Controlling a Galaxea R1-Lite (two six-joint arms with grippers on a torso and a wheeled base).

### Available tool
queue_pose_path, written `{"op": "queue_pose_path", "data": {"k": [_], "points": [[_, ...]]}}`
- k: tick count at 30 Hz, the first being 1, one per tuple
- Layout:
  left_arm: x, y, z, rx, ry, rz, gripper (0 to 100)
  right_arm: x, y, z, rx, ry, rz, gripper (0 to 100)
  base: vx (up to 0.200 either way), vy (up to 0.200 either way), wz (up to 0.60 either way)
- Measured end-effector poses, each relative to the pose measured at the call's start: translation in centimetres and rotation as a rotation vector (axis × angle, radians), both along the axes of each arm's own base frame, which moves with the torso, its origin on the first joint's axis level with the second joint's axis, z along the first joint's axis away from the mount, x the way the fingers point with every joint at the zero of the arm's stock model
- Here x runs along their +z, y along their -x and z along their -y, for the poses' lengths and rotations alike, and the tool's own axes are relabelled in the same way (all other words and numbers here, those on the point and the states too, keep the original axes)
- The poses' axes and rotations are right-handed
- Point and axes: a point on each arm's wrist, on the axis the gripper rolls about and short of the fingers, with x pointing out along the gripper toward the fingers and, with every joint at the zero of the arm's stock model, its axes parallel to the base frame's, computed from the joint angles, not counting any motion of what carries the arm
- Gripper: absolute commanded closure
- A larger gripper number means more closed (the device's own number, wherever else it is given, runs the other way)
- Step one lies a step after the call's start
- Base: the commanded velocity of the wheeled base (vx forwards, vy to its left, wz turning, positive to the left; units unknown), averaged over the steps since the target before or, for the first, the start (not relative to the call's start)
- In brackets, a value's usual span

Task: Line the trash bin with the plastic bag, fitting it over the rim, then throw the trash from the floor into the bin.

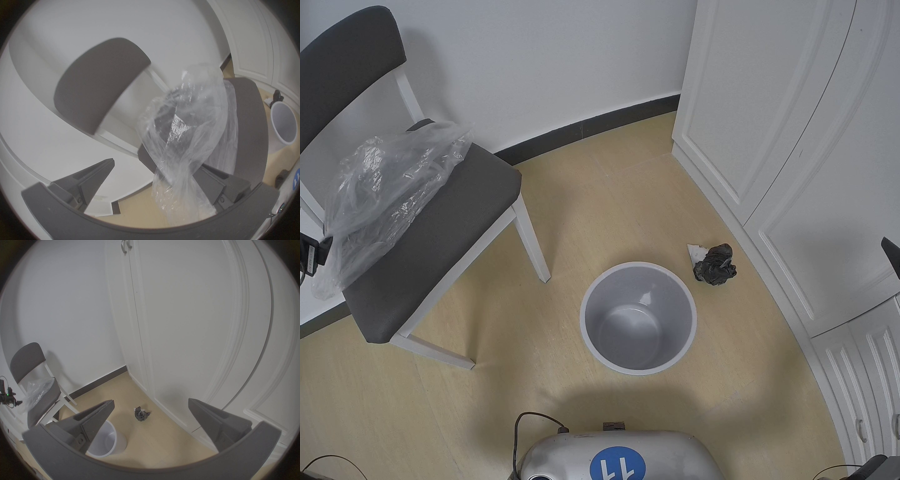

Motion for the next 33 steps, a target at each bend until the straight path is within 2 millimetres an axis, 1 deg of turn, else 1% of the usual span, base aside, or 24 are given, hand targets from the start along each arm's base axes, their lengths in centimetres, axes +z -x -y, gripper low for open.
{"op": "queue_pose_path", "data": {"k": [2,4,9,12,17,20,27,33], "points": [[1.0,0.5,0.1,0.002,-0.014,0.035,0,0.0,0.0,0.0,0.001,0.005,0.0,0,0.0,0.0,0.0],[1.5,0.9,0.3,0.002,-0.023,0.055,0,0.0,0.1,0.0,0.0,0.006,0.0,0,0.0,0.0,0.0],[1.8,1.7,0.7,-0.004,-0.03,0.071,0,0.0,0.1,0.0,0.001,0.007,0.002,0,0.0,0.0,0.0],[0.7,2.0,1.0,-0.011,-0.017,0.038,0,0.0,0.1,0.0,0.001,0.011,0.002,0,0.0,0.0,0.0],[-2.1,2.5,1.6,-0.029,0.018,-0.044,0,-0.2,0.2,0.0,0.001,0.03,-0.005,0,0.0,0.0,0.0],[-3.2,2.8,1.9,-0.039,0.031,-0.075,0,-0.3,0.3,-0.1,0.007,0.034,-0.007,0,0.0,0.0,0.0],[-4.4,3.0,2.5,-0.066,0.04,-0.114,0,-0.4,0.4,-0.2,0.024,0.036,-0.005,0,0.0,0.0,0.0],[-4.9,3.0,3.0,-0.092,0.04,-0.132,0,-0.4,0.5,-0.2,0.026,0.036,-0.001,0,0.0,0.0,0.0]]}}
